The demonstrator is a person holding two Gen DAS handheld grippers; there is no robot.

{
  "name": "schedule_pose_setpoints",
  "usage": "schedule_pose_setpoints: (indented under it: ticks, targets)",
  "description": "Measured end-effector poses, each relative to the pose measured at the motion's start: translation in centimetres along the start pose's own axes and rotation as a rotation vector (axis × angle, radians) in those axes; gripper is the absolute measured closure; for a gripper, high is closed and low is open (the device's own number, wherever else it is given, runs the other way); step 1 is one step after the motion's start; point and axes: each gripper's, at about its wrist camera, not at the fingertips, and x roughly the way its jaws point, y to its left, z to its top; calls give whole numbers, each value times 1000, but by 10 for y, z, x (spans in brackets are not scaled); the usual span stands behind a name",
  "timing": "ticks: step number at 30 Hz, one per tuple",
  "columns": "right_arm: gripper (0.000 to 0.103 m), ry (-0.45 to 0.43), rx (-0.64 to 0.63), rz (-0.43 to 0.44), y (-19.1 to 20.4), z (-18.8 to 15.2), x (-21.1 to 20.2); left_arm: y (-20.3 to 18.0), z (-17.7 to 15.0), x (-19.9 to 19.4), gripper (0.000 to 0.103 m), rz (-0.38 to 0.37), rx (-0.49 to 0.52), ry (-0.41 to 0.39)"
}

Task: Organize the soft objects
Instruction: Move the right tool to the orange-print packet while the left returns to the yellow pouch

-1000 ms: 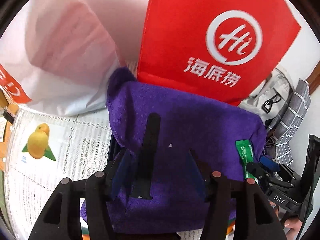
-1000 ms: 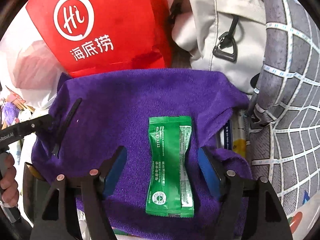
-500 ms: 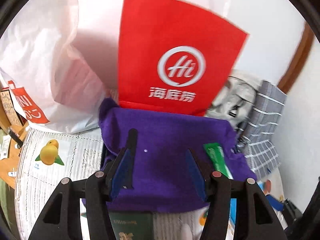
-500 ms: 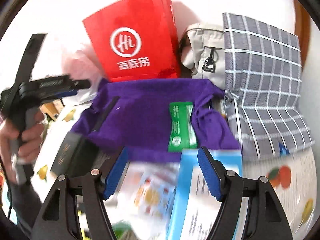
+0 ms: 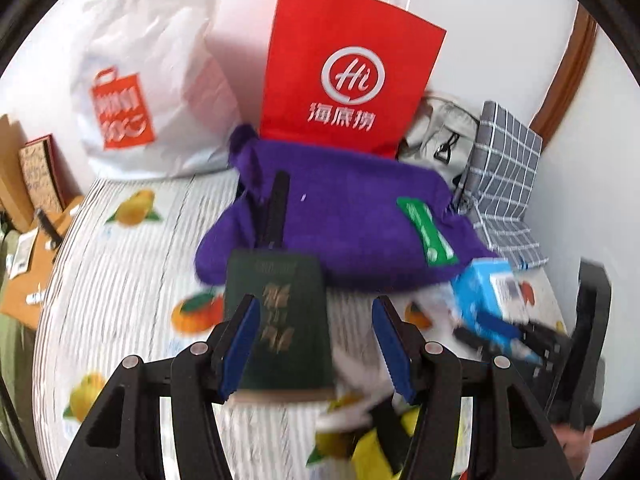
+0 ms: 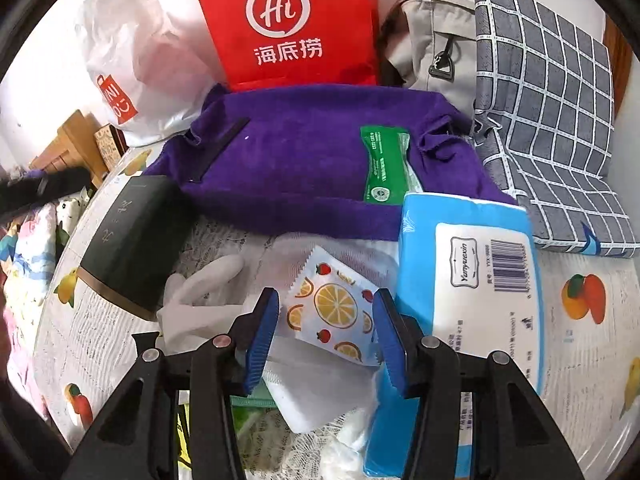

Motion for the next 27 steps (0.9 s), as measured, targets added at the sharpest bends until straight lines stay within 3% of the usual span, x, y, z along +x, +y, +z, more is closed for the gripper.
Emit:
schedule_pose_setpoints:
  ticks: [1, 2, 7, 17, 27]
  targets:
    - [83, 15, 6, 21, -1, -1, 1, 2, -8, -4, 47, 0, -4, 2]
    - [91, 31, 18, 46, -2, -2, 2, 3, -12, -7, 47, -3, -7, 3]
    - [93, 6, 12, 28, 0, -8, -11, 6, -32, -21, 47, -12, -22, 0]
    - [94, -143, 11, 76, 11, -27, -88, 12, -68, -32, 47, 15, -63, 28]
    - [94, -231, 8, 77, 7, -60, -138, 8, -101, -40, 47, 37, -69, 53]
